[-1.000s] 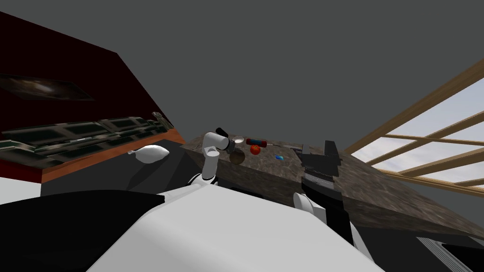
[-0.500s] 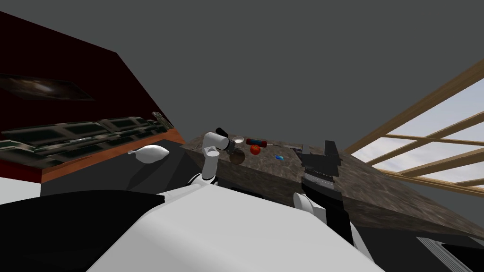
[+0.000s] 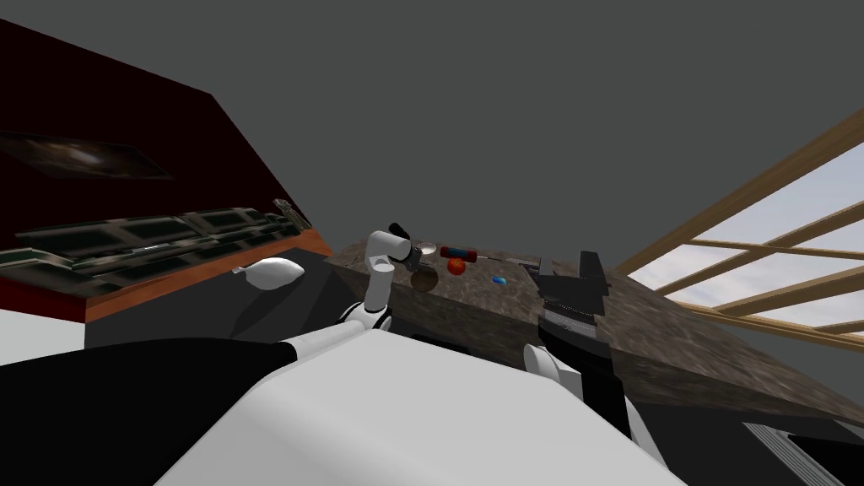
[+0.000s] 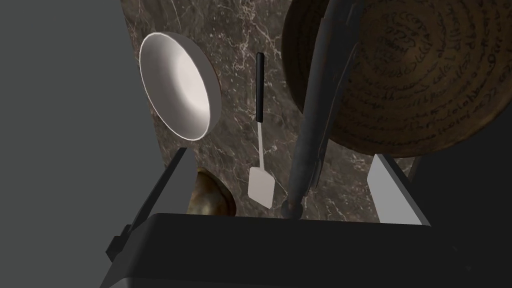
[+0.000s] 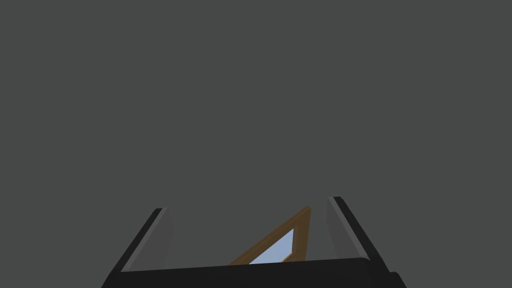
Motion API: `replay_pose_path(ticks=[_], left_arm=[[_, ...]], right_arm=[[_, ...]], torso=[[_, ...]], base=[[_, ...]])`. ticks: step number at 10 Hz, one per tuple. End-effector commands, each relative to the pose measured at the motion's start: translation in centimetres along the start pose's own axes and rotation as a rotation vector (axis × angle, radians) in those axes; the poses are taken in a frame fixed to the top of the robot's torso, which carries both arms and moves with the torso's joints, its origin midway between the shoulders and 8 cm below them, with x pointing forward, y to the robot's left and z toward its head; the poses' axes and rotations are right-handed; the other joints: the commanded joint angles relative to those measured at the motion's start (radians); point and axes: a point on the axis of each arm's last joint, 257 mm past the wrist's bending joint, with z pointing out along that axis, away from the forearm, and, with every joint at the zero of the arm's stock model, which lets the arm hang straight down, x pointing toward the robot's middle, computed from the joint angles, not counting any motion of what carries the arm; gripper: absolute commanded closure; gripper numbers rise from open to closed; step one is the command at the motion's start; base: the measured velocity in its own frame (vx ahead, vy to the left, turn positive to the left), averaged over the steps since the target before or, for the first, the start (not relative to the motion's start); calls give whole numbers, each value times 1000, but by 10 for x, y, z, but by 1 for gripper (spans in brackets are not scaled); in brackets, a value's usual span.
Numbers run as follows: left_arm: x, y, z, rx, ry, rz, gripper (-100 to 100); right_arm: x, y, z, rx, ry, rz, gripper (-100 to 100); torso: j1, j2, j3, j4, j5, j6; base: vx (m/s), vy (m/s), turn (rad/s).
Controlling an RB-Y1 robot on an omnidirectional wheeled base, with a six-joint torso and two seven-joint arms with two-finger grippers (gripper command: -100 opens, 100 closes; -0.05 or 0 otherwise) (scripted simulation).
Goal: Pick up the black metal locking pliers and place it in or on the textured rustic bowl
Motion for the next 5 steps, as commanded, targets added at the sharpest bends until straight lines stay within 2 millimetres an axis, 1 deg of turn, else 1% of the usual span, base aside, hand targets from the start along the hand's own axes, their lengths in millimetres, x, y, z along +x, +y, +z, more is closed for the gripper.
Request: replay_pose_path(ticks=[1,4,5], left_arm=[[1,-13,-1,-2,1,3,-100],[3,-37,-1,-4,5,6,-100],[4,-40,-3,0,5,9,-100]], right_arm=[[0,0,0,0,0,0,0],[0,0,0,0,0,0,0],[0,0,0,0,0,0,0]], torso=[[0,0,0,0,0,0],[1,1,0,0,0,0],[1,1,1,0,0,0]], base=[[-70,3,22],[-67,8,21],[-45,4,6]])
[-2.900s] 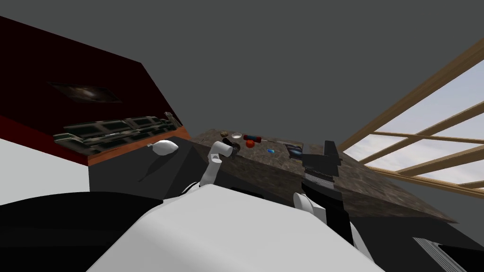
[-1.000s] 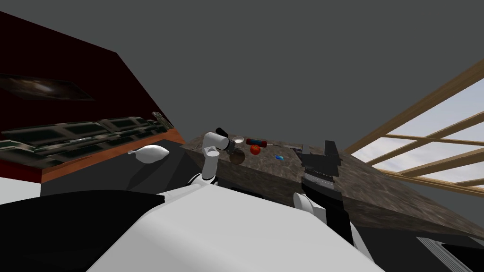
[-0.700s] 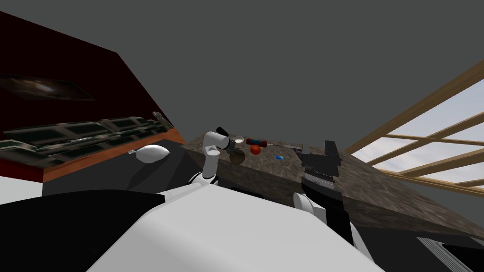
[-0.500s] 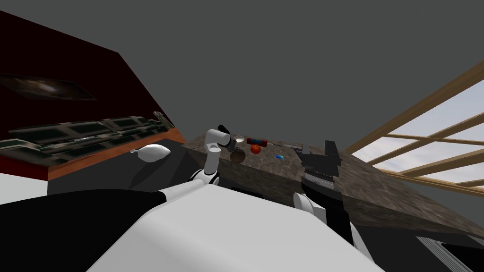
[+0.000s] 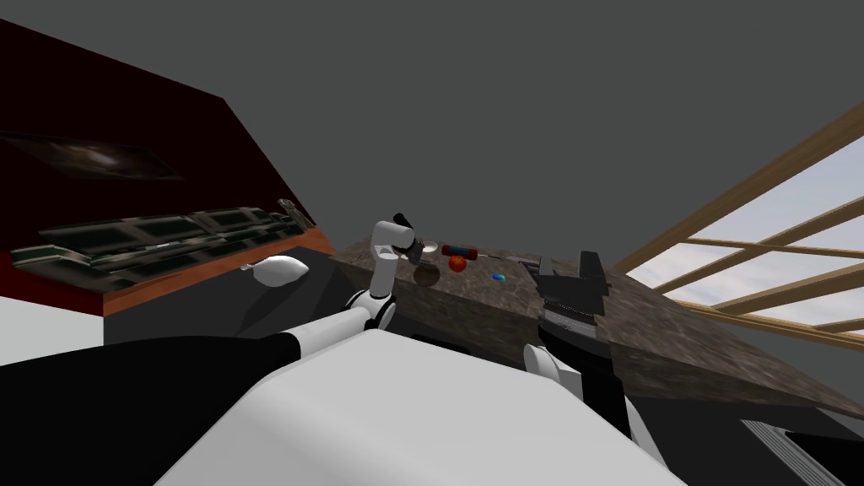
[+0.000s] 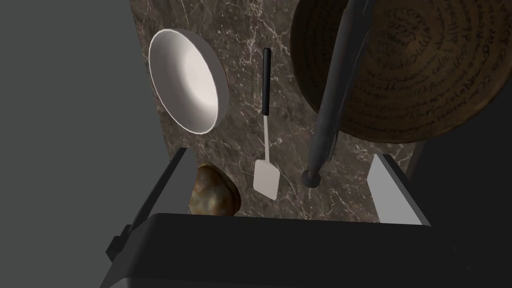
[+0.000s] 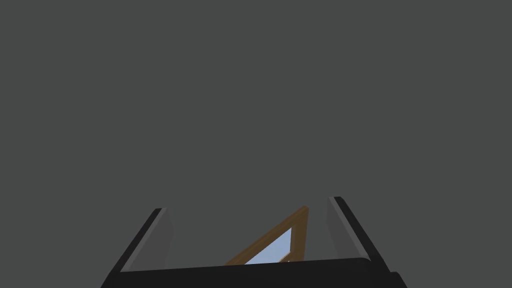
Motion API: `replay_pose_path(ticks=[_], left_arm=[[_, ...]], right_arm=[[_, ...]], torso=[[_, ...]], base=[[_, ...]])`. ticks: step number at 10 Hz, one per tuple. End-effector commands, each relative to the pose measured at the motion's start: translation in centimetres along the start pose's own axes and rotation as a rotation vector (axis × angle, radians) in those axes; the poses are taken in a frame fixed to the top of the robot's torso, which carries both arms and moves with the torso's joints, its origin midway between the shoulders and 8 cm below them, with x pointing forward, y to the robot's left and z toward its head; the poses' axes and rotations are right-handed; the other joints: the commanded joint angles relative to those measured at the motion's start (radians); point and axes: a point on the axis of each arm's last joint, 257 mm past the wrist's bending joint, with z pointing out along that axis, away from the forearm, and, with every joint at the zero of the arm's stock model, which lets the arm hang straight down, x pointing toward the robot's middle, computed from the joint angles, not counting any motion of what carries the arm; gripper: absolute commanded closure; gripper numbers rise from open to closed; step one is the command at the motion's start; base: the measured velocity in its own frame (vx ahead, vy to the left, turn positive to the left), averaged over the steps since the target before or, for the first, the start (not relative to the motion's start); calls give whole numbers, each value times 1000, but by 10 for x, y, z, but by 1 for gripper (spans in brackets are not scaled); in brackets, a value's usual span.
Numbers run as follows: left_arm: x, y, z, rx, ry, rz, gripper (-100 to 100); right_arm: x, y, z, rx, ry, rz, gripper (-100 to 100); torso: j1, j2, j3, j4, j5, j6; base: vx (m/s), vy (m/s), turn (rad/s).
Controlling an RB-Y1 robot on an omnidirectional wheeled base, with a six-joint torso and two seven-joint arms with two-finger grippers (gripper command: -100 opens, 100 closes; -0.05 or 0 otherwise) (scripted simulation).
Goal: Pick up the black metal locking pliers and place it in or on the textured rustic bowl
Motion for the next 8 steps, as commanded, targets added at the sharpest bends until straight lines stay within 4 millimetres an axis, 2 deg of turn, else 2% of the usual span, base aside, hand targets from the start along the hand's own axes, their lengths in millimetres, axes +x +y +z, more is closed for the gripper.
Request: replay_pose_path(ticks=[1,3,4,5,8], left_arm=[[2,-12,-2,2,2,3,-100],[4,-28,-4,1,6,4,-100],[4,-24,-4,2,5,4,-100],[4,-24,-4,1,5,4,0],[4,-24,-4,1,5,4,0]], right_arm=[[0,0,0,0,0,0,0],[0,0,0,0,0,0,0],[0,0,0,0,0,0,0],[0,0,0,0,0,0,0],[0,0,0,0,0,0,0]], torso=[[0,0,0,0,0,0],[0,-1,0,0,0,0],[0,0,0,0,0,0],[0,-1,-1,0,0,0],[0,-3,-2,-1,0,0]], base=[[-33,2,16],[-53,5,23],[-27,1,1],[0,0,0],[0,0,0]])
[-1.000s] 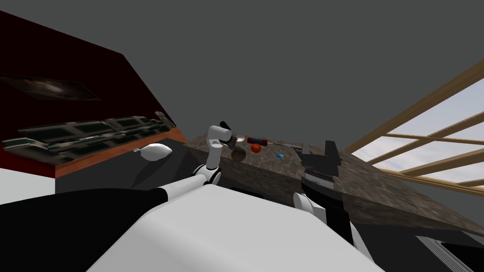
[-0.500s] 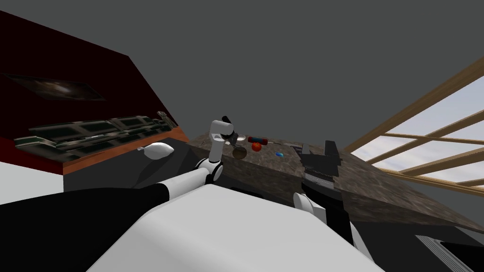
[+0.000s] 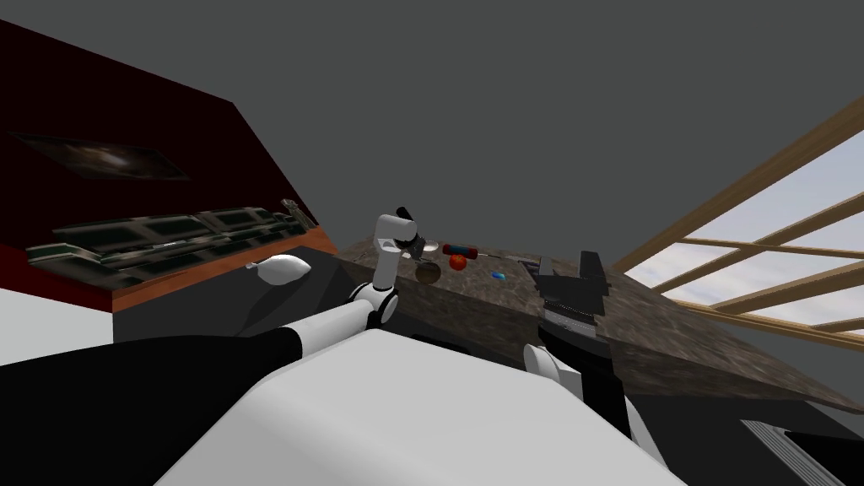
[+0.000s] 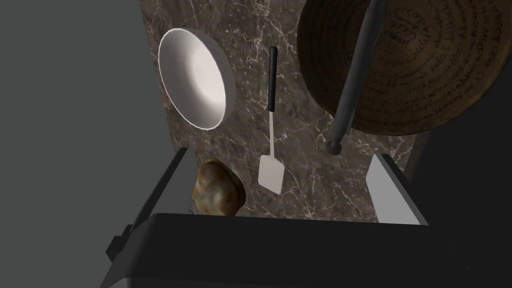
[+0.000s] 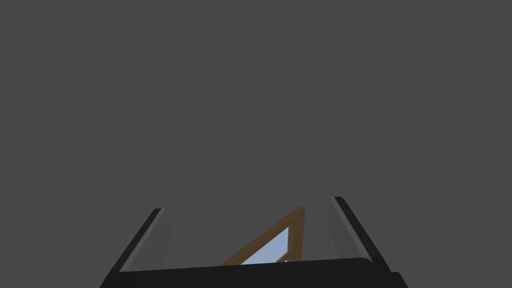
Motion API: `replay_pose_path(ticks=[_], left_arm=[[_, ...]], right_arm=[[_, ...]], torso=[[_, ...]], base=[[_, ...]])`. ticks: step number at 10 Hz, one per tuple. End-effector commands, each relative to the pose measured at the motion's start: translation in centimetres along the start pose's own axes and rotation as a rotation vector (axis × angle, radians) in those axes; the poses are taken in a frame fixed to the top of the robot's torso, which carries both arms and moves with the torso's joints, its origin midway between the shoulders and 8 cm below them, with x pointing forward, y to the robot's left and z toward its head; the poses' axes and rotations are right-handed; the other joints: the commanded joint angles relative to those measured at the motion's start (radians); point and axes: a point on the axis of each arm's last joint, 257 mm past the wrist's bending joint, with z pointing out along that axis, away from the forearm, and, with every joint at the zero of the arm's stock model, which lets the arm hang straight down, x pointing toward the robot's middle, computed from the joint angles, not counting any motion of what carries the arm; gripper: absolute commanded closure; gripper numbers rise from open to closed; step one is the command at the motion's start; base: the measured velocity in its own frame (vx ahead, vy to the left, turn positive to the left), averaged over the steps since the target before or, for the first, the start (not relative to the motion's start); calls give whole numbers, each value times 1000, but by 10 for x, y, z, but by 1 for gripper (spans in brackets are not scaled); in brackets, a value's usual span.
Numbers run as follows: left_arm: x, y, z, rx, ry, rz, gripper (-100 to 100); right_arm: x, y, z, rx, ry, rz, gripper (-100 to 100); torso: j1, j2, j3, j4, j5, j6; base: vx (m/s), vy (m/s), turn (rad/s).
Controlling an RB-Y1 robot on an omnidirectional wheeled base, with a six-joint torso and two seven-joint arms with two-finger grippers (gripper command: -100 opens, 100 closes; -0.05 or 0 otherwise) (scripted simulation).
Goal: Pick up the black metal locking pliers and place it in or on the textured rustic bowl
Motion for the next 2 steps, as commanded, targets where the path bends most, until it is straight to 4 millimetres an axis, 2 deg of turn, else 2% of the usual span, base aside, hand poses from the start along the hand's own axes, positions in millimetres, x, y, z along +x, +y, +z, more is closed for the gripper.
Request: replay_pose_path(ticks=[1,2], left_arm=[[0,0,0,0,0,0,0],[0,0,0,0,0,0,0]], right_arm=[[0,0,0,0,0,0,0],[0,0,0,0,0,0,0]], torso=[[0,0,0,0,0,0],[0,0,0,0,0,0]], base=[[0,0,0],[0,0,0]])
